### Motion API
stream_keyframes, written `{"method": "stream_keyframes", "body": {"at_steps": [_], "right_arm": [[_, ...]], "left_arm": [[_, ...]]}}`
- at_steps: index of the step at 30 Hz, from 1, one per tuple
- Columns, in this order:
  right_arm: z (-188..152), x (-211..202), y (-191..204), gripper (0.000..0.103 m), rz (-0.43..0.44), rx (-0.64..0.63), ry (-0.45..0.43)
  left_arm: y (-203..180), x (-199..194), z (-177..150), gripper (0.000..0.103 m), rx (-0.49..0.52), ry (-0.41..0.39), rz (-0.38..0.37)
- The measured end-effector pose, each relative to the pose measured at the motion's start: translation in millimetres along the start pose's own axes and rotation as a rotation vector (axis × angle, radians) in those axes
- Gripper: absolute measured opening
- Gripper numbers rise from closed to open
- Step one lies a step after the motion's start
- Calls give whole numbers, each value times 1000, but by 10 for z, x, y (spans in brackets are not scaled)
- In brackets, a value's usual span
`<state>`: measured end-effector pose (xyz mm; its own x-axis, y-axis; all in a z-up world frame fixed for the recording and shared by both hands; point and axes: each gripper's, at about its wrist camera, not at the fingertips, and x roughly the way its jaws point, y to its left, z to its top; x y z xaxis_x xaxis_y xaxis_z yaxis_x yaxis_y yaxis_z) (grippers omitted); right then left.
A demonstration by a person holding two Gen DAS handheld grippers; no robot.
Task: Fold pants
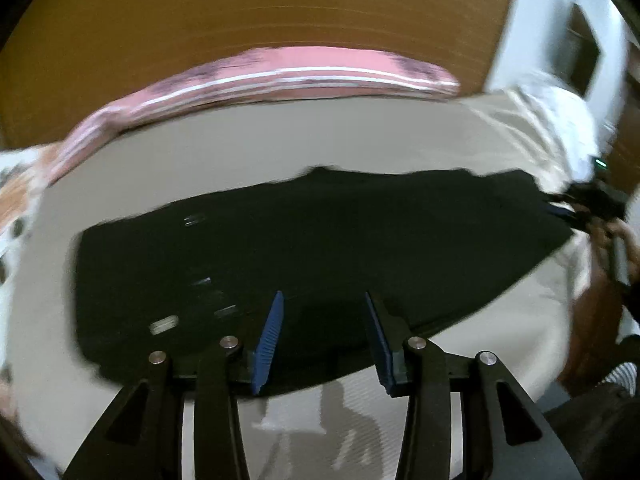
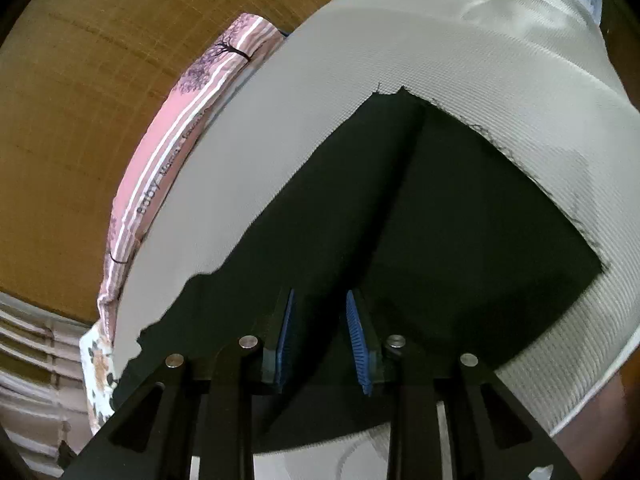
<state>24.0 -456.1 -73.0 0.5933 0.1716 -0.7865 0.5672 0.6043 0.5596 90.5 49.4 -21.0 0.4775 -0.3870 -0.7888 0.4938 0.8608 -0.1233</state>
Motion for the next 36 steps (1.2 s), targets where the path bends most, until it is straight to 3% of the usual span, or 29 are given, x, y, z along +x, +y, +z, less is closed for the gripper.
{"method": "stream_keyframes", "body": {"at_steps": [5, 7, 9, 17, 20, 24, 26, 31, 36], "right_arm": [[95, 226, 7, 25, -18, 2, 29], [126, 235, 24, 14, -22, -21, 35], [155, 190, 94, 10, -18, -52, 23], [451, 259, 621, 10, 18, -151, 34], [556, 472, 927, 14, 9, -219, 59], [683, 690, 1084, 36, 57, -229, 92], [737, 660, 1073, 36, 91, -212, 74], [800, 366, 773, 35, 136, -154, 28], [710, 89, 323, 37, 76, -94, -5]], "left_arm": [[-666, 386, 224, 43, 130, 22, -110], [-928, 548, 264, 43, 175, 40, -148], [-1130, 680, 269, 43, 217, 62, -184], [-1699, 1049, 341, 43, 300, 105, -292], [-1789, 1169, 406, 43, 296, 113, -302], [-1795, 1411, 444, 40, 263, 162, -272], [-1737, 1489, 426, 27, 253, 183, -265], [-1624, 1535, 456, 19, 197, 171, -303], [-1547, 1562, 473, 17, 160, 179, -321]]}}
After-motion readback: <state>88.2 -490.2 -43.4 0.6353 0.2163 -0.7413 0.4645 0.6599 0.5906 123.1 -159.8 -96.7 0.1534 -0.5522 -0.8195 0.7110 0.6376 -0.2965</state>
